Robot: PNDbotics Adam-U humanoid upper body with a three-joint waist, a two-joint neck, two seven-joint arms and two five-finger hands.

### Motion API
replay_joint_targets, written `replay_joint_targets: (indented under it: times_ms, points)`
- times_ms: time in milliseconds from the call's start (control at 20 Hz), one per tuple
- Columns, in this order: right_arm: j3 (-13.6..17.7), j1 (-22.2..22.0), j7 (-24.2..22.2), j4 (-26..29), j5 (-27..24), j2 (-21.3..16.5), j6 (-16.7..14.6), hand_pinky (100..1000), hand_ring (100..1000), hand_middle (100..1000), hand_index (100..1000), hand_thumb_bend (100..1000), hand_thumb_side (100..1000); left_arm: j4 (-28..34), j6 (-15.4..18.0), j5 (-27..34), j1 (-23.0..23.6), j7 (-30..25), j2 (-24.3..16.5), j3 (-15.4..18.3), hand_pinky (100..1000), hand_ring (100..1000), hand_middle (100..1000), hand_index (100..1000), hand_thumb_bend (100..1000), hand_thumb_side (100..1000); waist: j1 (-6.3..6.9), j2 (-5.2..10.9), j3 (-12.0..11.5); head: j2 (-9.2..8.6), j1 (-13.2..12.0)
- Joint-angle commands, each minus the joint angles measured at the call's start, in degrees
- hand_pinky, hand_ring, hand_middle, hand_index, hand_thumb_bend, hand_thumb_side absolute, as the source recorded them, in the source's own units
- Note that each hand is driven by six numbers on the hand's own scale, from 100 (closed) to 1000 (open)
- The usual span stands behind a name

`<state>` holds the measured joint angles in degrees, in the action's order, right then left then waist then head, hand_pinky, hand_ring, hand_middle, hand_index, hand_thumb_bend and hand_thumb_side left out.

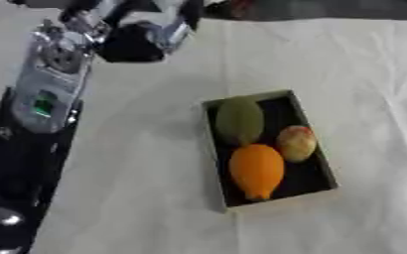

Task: Pick up objects on the table and place them in the box.

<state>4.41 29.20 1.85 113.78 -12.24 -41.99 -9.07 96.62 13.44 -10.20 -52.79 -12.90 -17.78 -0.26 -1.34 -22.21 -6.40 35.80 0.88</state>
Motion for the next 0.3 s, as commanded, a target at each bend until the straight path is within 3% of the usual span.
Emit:
replay_joint_targets:
  times_ms: [50,300]
  points:
    - [1.0,1.1,1.2,0.8,-0.7,-0.7,-0.8,912,935,599,768,100,470,5.9,-2.8,6.9,1.3,6.6,-4.4,2.9,717,742,757,831,100,672,-0.31,1.72,-0.1,-0.04,0.4]
    - [1.7,1.1,3.4,0.8,-0.8,-0.4,-3.1,913,929,608,773,100,470,12.4,-3.3,14.8,6.7,11.8,-9.6,5.4,717,733,738,826,100,604,-1.33,1.63,-0.3,-0.50,0.5]
